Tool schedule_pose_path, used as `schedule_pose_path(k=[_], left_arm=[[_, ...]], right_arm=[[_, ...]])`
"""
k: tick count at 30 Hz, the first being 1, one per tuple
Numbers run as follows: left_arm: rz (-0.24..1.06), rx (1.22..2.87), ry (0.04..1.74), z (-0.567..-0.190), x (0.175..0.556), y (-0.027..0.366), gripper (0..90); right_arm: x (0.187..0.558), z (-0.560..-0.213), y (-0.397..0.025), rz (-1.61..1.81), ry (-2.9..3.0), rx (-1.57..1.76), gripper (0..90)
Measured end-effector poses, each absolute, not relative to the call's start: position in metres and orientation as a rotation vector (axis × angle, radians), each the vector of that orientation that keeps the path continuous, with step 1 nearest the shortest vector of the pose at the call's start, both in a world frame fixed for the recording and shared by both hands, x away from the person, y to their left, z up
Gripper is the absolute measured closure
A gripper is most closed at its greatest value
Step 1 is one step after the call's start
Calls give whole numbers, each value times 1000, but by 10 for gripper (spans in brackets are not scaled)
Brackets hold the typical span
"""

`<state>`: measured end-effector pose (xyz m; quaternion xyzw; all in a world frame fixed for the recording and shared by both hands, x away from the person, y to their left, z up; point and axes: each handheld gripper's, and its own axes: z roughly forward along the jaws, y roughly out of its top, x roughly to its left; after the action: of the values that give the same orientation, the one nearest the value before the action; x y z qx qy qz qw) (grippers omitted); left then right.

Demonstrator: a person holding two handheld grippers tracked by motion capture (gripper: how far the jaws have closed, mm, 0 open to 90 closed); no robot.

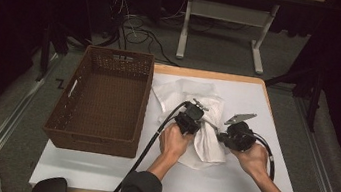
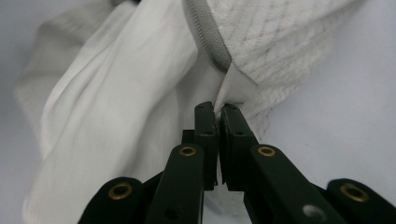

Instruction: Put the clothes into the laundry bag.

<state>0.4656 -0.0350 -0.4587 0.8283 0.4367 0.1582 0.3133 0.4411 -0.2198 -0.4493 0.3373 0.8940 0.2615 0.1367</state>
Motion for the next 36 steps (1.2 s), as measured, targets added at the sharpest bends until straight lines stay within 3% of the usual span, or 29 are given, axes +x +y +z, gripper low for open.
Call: schedule_pose_path(k=[5,12,20,30,33,36], left_arm=[[385,2218,1138,-463,466,-31,841],[344,2207,1082,-447,438,-20,564],[276,2266,1027,-448,414,-31,404],[227,2286,1051,-468,418,-52,394],[251,2284,1078,-475,424,-54,412],[246,2286,1097,-483,429,-59,442]], right_arm=[[436,-464,-216,726,2613,985,875],[431,-462,-221,790,2577,1001,766],[424,-445,-226,831,2492,988,641],[445,-441,-206,731,2461,962,617],[454,-448,-207,700,2485,999,679],[460,-453,-210,712,2509,1021,801]])
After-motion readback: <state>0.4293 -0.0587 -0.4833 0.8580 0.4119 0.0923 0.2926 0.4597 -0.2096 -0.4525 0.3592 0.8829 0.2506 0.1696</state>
